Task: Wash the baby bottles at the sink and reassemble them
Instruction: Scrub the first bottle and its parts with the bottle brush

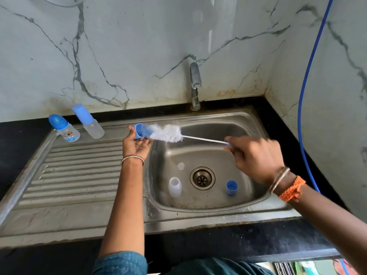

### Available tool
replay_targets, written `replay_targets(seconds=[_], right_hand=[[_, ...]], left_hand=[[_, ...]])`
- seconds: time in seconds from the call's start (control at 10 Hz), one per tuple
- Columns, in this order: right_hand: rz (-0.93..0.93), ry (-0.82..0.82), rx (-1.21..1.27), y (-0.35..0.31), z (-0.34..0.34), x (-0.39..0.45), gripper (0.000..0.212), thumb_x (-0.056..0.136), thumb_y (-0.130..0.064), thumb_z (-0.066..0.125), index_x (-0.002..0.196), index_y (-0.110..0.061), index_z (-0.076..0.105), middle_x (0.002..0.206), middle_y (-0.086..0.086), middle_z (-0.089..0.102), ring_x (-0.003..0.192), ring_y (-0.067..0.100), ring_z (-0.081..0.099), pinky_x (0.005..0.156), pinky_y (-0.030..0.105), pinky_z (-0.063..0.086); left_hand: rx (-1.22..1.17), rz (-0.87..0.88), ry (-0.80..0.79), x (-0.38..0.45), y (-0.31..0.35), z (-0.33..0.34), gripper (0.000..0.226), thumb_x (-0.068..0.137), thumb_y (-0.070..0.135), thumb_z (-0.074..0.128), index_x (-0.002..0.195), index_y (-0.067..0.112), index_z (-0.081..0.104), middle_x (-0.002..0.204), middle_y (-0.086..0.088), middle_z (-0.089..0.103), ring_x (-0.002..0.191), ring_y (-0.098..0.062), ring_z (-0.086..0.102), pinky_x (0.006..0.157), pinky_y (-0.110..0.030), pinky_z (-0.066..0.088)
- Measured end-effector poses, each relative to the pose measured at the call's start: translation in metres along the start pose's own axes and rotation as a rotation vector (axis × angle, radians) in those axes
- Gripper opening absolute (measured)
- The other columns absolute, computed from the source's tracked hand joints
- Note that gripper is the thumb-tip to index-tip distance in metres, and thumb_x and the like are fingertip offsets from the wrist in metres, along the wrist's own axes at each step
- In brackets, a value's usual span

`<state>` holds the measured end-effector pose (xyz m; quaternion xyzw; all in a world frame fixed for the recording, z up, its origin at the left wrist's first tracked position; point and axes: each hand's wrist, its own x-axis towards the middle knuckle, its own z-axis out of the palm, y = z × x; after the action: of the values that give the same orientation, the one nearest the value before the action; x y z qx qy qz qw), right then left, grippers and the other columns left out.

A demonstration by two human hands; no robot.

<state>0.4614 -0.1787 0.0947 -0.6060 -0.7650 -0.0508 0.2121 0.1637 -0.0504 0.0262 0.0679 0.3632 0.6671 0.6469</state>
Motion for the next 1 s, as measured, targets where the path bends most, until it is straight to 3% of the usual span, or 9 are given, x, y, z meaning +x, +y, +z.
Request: replay_targets(seconds=[0.1, 0.2, 0.3, 0.4, 0.5, 0.6, 0.7, 0.8, 1.0], right_hand=[[-0.375, 0.305, -0.203, 0.002, 0.000, -0.007, 0.032, 0.073, -0.007, 0.068, 0.101, -0.020, 0.076, 0.058, -0.001, 0.058, 0.042, 0.021, 0.053, 0.040, 0.021, 0.034], [-0.245, 0.158, -0.091, 0.000, 0.000, -0.003, 0.023, 0.082, -0.011, 0.064, 0.097, -0.024, 0.075, 0.062, -0.003, 0.062, 0.045, 0.019, 0.055, 0.043, 0.021, 0.033], [0.534, -0.653, 0.723, 0.009, -0.010, 0.013, 0.021, 0.096, -0.030, 0.052, 0.088, -0.019, 0.069, 0.050, -0.005, 0.047, 0.036, 0.009, 0.035, 0.038, 0.016, 0.025], [0.750, -0.901, 1.020, 0.037, -0.019, 0.013, 0.034, 0.099, -0.029, 0.042, 0.091, -0.007, 0.066, 0.043, -0.004, 0.031, 0.033, 0.007, 0.020, 0.032, 0.014, 0.018], [0.660, -0.734, 0.876, 0.043, -0.026, 0.013, 0.030, 0.097, -0.030, 0.050, 0.088, -0.011, 0.072, 0.041, -0.006, 0.031, 0.034, 0.007, 0.019, 0.035, 0.014, 0.017], [0.585, -0.671, 0.761, 0.032, -0.020, 0.016, 0.025, 0.094, -0.029, 0.055, 0.085, -0.018, 0.074, 0.041, -0.007, 0.032, 0.037, 0.008, 0.021, 0.039, 0.017, 0.017], [0.517, -0.631, 0.712, 0.019, -0.012, 0.017, 0.024, 0.094, -0.029, 0.057, 0.082, -0.019, 0.075, 0.039, -0.009, 0.034, 0.037, 0.008, 0.023, 0.038, 0.018, 0.020], [0.495, -0.562, 0.698, 0.014, -0.008, 0.016, 0.025, 0.094, -0.029, 0.057, 0.080, -0.018, 0.075, 0.037, -0.011, 0.037, 0.032, 0.003, 0.026, 0.033, 0.013, 0.023], [0.544, -0.568, 0.744, 0.023, -0.008, 0.008, 0.025, 0.094, -0.029, 0.056, 0.081, -0.018, 0.074, 0.037, -0.011, 0.035, 0.038, 0.009, 0.023, 0.037, 0.018, 0.021]], left_hand=[[0.039, 0.007, 0.027, 0.000, 0.005, 0.006, 0.028, 0.094, 0.032, 0.054, 0.086, 0.005, 0.057, 0.074, -0.015, 0.068, 0.074, -0.029, 0.067, 0.090, -0.048, 0.047], [0.066, -0.006, 0.067, 0.000, 0.004, 0.006, 0.027, 0.093, 0.031, 0.057, 0.088, 0.004, 0.056, 0.080, -0.015, 0.066, 0.077, -0.029, 0.066, 0.092, -0.047, 0.047], [0.046, -0.019, 0.084, 0.000, 0.007, -0.006, 0.027, 0.097, 0.030, 0.047, 0.092, 0.005, 0.055, 0.093, -0.016, 0.059, 0.085, -0.029, 0.058, 0.088, -0.040, 0.043], [0.028, -0.006, 0.120, 0.006, 0.026, -0.031, 0.012, 0.098, 0.026, 0.044, 0.099, 0.023, 0.055, 0.103, -0.009, 0.058, 0.088, -0.022, 0.059, 0.085, -0.033, 0.040], [0.080, -0.030, 0.111, 0.007, 0.033, -0.044, 0.011, 0.096, 0.030, 0.048, 0.099, 0.025, 0.057, 0.100, -0.006, 0.063, 0.095, -0.020, 0.061, 0.087, -0.032, 0.041], [0.034, -0.037, 0.106, 0.001, 0.023, -0.031, 0.026, 0.094, 0.035, 0.054, 0.095, 0.009, 0.059, 0.094, -0.012, 0.063, 0.096, -0.024, 0.059, 0.098, -0.039, 0.042], [-0.025, -0.055, 0.071, -0.002, 0.013, -0.019, 0.023, 0.091, 0.031, 0.059, 0.099, 0.009, 0.057, 0.097, -0.014, 0.063, 0.095, -0.026, 0.061, 0.103, -0.042, 0.042], [-0.014, -0.068, 0.035, -0.001, 0.010, -0.014, 0.020, 0.090, 0.028, 0.060, 0.102, 0.012, 0.057, 0.098, -0.014, 0.063, 0.098, -0.027, 0.061, 0.104, -0.041, 0.042], [0.024, -0.045, 0.063, 0.001, 0.014, -0.023, 0.033, 0.087, 0.033, 0.063, 0.106, 0.006, 0.058, 0.104, -0.014, 0.066, 0.100, -0.027, 0.063, 0.098, -0.045, 0.046]])
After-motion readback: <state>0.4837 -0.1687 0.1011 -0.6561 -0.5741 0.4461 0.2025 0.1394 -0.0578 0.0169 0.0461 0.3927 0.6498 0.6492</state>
